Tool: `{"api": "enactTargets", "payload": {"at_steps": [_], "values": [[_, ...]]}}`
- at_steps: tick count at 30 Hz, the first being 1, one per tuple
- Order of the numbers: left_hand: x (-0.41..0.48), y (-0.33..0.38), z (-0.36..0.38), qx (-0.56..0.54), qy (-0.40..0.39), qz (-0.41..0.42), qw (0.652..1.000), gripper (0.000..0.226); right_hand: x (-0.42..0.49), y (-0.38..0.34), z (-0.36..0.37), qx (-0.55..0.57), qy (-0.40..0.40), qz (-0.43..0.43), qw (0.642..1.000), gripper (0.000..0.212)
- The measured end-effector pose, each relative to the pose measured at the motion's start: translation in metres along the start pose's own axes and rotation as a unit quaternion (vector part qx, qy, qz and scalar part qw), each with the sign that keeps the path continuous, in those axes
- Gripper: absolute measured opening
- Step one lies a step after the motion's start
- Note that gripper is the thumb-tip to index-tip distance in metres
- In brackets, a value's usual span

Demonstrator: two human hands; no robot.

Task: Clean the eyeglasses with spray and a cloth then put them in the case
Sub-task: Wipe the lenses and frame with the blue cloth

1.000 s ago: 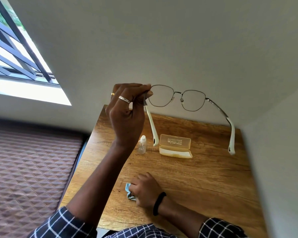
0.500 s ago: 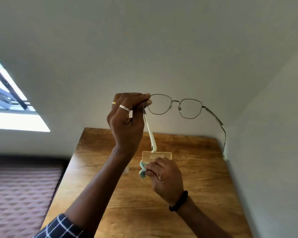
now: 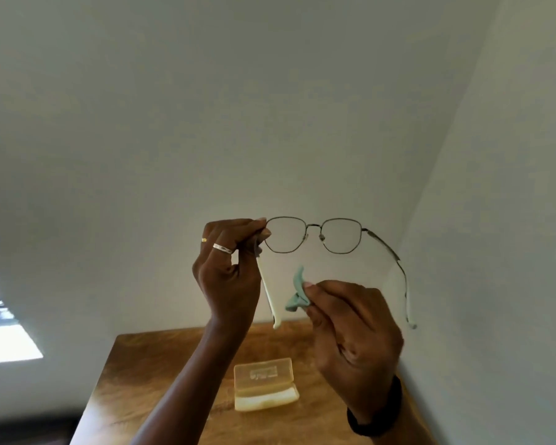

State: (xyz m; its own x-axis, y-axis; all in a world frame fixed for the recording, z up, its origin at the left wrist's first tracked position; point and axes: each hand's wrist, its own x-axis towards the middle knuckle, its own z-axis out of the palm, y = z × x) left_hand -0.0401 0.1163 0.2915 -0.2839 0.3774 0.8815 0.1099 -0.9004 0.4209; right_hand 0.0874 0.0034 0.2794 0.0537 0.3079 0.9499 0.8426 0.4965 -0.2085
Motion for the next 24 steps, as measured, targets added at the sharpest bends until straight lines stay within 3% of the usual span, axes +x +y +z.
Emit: {"api": "enactTargets", "payload": {"at_steps": [8, 15, 18, 24], "values": [[0.037, 0.036, 0.036, 0.004, -0.006, 0.083, 0.997, 0.026, 0.076, 0.007, -0.012, -0.064, 0.101, -0.07, 0.99, 0.022], [0.06, 0.055, 0.054, -0.008, 0.005, 0.125, 0.992, 0.025, 0.11, 0.003, -0.018, -0.124, 0.125, -0.019, 0.984, 0.017], [0.064, 0.061, 0.058, -0.025, -0.003, 0.131, 0.991, 0.013, 0.118, 0.001, -0.023, -0.148, 0.13, 0.0, 0.98, 0.015], [0.067, 0.069, 0.062, -0.02, -0.01, 0.121, 0.992, 0.017, 0.128, -0.004, -0.028, -0.154, 0.102, -0.033, 0.982, 0.021]]}}
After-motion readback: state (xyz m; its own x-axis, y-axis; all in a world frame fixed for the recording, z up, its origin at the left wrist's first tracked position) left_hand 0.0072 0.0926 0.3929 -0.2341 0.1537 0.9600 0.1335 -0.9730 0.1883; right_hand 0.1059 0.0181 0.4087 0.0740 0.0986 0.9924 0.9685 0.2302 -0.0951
